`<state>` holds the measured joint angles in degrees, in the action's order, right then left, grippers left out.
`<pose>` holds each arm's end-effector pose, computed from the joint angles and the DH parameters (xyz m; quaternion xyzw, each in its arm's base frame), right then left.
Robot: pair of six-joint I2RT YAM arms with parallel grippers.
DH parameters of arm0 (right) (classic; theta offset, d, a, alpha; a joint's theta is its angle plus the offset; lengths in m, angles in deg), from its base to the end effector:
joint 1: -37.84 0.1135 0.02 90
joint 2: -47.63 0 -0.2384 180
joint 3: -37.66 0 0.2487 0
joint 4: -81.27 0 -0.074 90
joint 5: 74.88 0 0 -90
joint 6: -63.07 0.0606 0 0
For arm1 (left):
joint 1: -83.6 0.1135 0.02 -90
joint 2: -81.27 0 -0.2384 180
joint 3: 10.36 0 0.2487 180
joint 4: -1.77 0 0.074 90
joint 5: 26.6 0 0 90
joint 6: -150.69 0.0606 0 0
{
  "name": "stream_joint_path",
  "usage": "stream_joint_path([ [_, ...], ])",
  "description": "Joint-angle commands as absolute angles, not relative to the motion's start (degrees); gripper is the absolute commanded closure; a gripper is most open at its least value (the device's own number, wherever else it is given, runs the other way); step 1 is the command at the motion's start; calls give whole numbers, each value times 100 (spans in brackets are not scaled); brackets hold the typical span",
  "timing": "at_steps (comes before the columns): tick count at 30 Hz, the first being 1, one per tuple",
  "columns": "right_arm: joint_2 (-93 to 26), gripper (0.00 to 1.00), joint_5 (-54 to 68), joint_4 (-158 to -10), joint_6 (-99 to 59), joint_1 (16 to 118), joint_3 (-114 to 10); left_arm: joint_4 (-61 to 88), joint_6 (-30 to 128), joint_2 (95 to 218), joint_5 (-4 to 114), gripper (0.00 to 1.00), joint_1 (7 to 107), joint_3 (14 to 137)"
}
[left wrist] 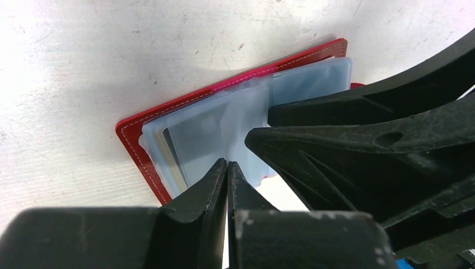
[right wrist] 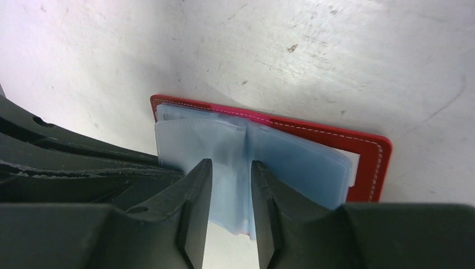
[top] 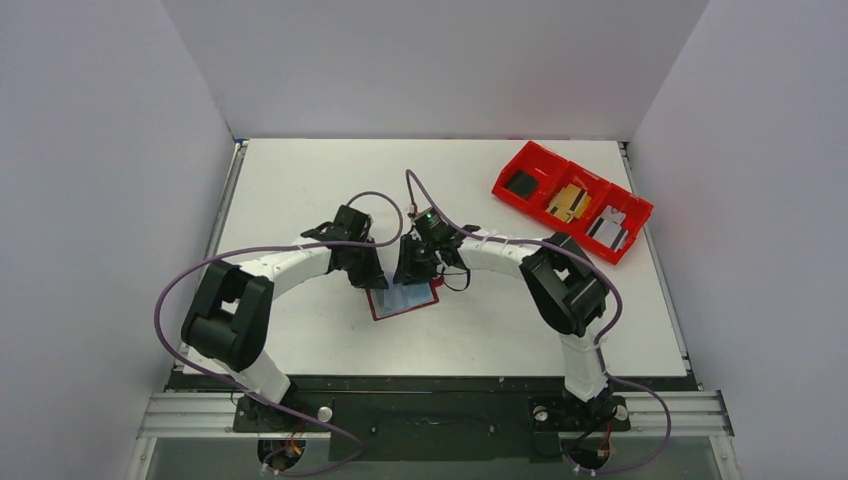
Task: Take the credit cards out of the card holder
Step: Remove the credit card from the card holder.
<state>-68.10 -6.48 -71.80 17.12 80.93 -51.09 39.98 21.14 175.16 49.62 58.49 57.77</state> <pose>0.2929 0.3045 0.1101 -0.0502 0.9344 0.3388 0.0977 0.2822 -0.1482 0.1239 -0.0948 0.9630 -0.2183 0.1264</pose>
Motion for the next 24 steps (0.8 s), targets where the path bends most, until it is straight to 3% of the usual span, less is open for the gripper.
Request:
stream_joint_path([
  [1,-6254,68,-349,-6869,1629,7970,-5439,3924,2183,17411,4956,100,5829,6113],
  [11,-5554,65,237,-6447,1541,7617,-5316,3895,2179,17635,4858,100,5567,6457],
  [24,-4929,65,632,-6204,1365,7282,-4772,3801,2067,18621,4723,86,5152,7424],
])
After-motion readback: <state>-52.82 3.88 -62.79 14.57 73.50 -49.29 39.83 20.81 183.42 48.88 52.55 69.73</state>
